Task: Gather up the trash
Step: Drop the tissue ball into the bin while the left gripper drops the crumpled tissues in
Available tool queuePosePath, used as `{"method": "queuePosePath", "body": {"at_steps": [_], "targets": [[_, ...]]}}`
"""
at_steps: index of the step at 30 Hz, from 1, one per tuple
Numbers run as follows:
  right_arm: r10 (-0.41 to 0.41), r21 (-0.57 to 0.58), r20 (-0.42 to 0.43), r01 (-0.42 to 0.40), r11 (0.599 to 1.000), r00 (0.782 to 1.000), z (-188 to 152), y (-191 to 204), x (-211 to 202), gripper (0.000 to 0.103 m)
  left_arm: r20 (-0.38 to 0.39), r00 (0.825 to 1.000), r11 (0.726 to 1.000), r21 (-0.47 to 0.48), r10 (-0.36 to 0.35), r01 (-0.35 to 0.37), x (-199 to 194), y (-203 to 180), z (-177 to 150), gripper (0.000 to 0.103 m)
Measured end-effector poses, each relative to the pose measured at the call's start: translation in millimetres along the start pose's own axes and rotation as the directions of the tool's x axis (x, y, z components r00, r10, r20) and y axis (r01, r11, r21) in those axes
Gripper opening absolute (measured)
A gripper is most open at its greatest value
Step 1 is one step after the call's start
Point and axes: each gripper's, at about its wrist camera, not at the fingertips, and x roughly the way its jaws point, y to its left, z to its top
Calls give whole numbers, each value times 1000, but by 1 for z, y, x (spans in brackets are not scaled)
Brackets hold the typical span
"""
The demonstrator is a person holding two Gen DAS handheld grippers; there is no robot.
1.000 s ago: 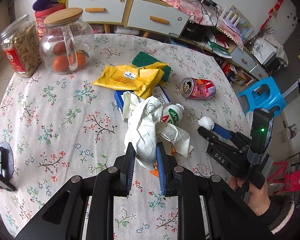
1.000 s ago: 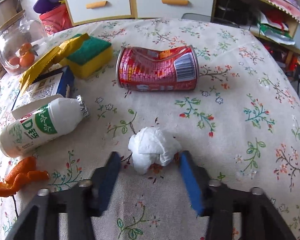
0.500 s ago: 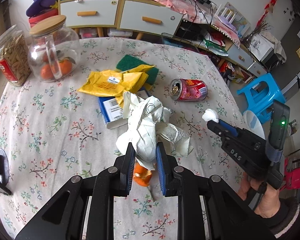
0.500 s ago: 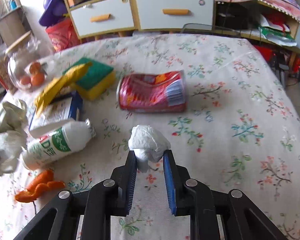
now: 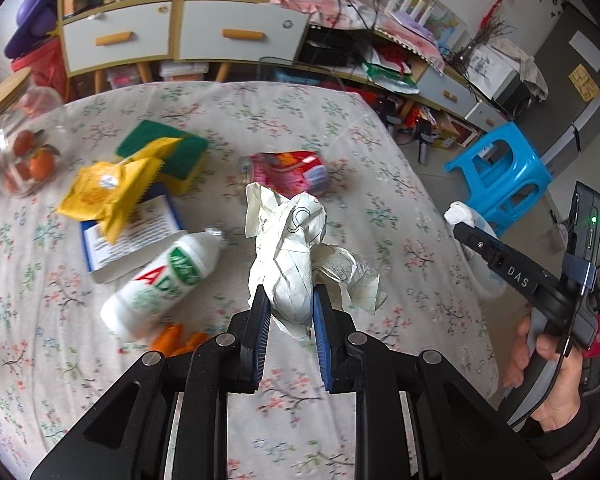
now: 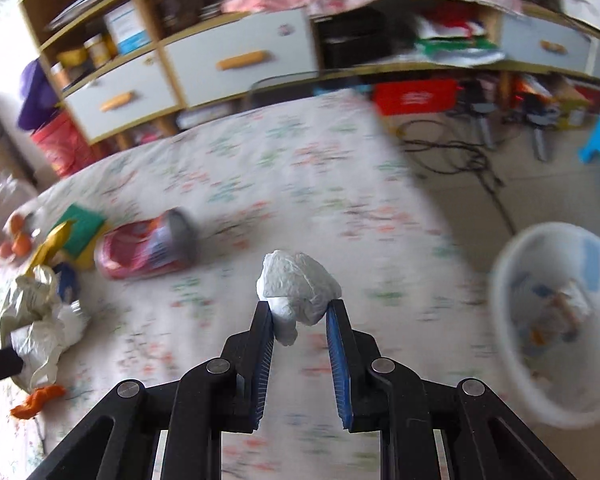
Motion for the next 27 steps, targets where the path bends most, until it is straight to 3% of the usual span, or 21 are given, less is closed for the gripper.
{"method": "queuePosePath", "body": {"at_steps": [9,16,18,20,27], "targets": [[-100,192,-29,104,976,995,-2,-118,-28,26,-35,998,994,93,-47,50,28,-74,0,22],[-106,316,-61,120,941,992,-11,-185,-44,27,-65,996,983,172,-57,67,56,-132,1,22],[-96,352,-66,113,929,993,-13,-198,-50,37,-69,996,979,187,-64,76,63,-144,2,22],[-86,375,-58,102,922,995,-14,-205,-56,61,-71,995,975,202,-75,88,72,-160,4,22],[-143,355,-38,147,923,989,-14,-221,-75,69,-82,990,951,278,-115,133,107,-219,12,23]]}}
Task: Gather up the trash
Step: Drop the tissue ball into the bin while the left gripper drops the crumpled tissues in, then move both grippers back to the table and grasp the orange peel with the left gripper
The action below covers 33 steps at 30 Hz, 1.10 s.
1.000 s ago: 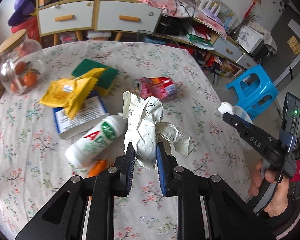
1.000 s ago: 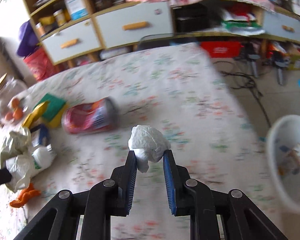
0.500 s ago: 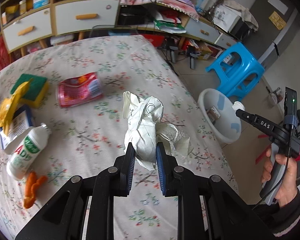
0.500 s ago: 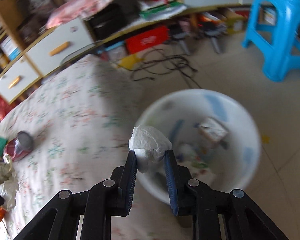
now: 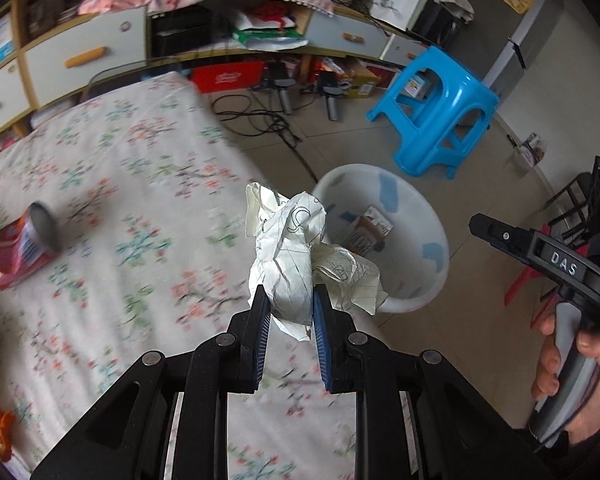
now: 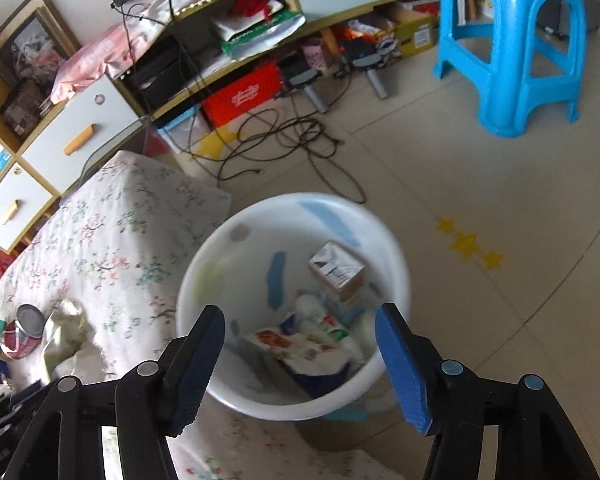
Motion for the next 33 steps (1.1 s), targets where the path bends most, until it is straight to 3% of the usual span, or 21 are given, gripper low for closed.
{"method": "queuePosePath", "body": {"at_steps": [4,7,8,9,11,14,19,33], "targets": [[-44,-12,23,44,999,999,1,-10,-7,77,21,999,999,44,-26,25,19,-20,18,25],[-56,-15,29,56,998,998,2,-17,-9,78,10,999,997,62,-49,48,32,-30,28,32],[-59,-15,31,60,998,998,2,-19,-9,78,2,998,996,68,-58,57,36,-33,30,46],[-63,-15,32,63,998,998,3,-21,-10,78,-7,998,996,74,-57,57,39,-35,32,69],[-65,-11,32,66,998,997,3,-24,-10,78,1,1000,996,80,-29,29,42,-38,34,90],[-63,-2,30,63,998,998,5,-27,-10,79,19,1000,996,86,-8,6,40,-38,34,91],[-48,8,32,47,999,998,7,-26,-13,80,32,999,996,79,35,-37,29,-25,28,103],[-10,-96,46,14,995,999,-2,28,-18,86,69,987,989,-22,147,-146,-46,57,-22,103]]}}
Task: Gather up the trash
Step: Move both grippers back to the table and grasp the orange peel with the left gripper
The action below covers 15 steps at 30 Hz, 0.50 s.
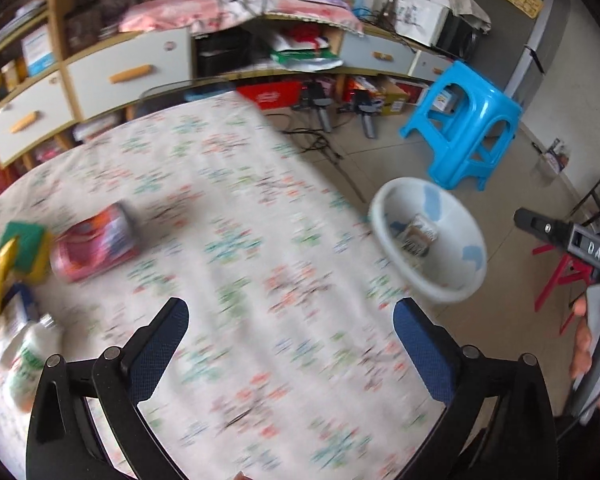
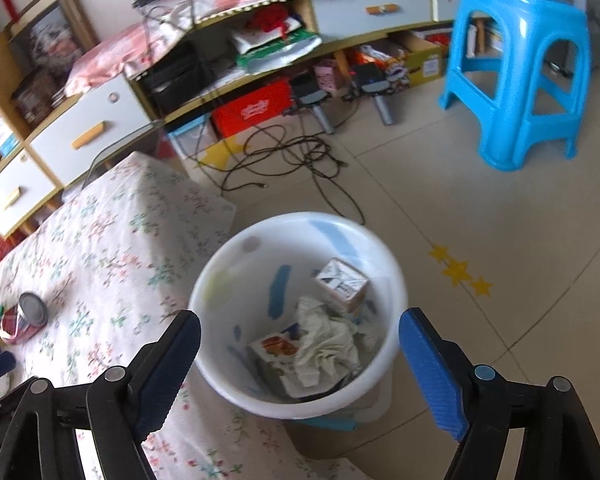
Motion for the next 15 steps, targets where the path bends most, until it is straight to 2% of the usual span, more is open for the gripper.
{"method": "queuePosePath", "body": {"at_steps": [8,15], "targets": [[39,-83,-26,-41,996,999,-14,44,5,89,24,996,992,-101,84,-81,-40,86,-44,103],[77,-136,-66,-85,987,995,-28,83,15,90,27,987,978,-142,160,-155,-62,147,-83,103]]}}
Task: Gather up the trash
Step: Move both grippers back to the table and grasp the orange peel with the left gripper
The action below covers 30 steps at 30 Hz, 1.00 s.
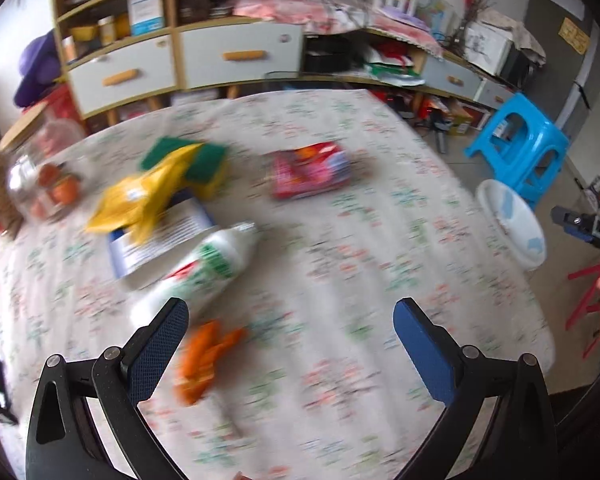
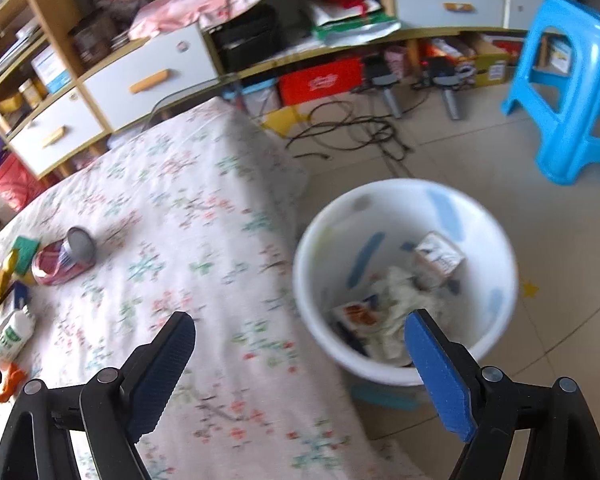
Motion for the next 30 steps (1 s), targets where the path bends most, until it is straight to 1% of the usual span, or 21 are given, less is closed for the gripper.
{"method": "queuePosePath", "body": {"at_steps": [3,7,10,12,13,15,16,22,24,25,26,27,28,29,30], "targets": [[19,-22,-10,-20,1000,1000,-4,18,5,90,-5,1000,999,-23,30,-30,1,28,-13,103],[21,-80,-33,-24,996,999,-11,44,15,90,-37,997,998,-5,69,-70,14,52,-35,103],[11,-125,-49,-17,992,999,-16,58,22,90,-84,995,998,-6,55,-55,28,65,-52,103],[4,-150,-53,-12,989,999,-19,64,24,90,-114,991,998,2,64,-64,37,68,-61,103],[-2,-165,-55,-7,986,998,-21,68,25,90,-93,992,996,26,82,-80,37,67,-64,103],[-7,-181,-58,-4,984,998,-23,71,27,90,-88,991,994,65,99,-93,38,63,-68,103],[-7,-184,-59,-4,983,998,-24,73,28,90,-85,991,993,68,100,-94,38,63,-68,103],[3,-187,-78,-17,982,997,-27,85,35,90,-132,985,994,30,110,-106,40,65,-62,103],[5,-194,-82,-21,981,997,-28,90,37,90,-122,989,996,1,86,-87,39,66,-59,103],[7,-197,-83,-23,980,996,-28,93,37,90,-108,993,998,-15,57,-59,36,66,-58,102],[9,-200,-84,-26,980,996,-29,96,38,90,-97,995,999,-26,31,-33,33,65,-57,96],[12,-202,-84,-29,979,996,-29,99,38,90,-87,996,1000,-30,3,-6,31,63,-55,87],[15,-203,-84,-32,979,996,-29,101,38,90,-83,996,1000,-23,-10,8,31,60,-52,84],[19,-205,-84,-36,978,996,-29,104,38,90,-83,996,1000,-16,-17,16,29,55,-53,76],[22,-207,-83,-39,978,996,-29,106,39,90,-85,996,1000,-6,-19,18,30,53,-52,70]]}}
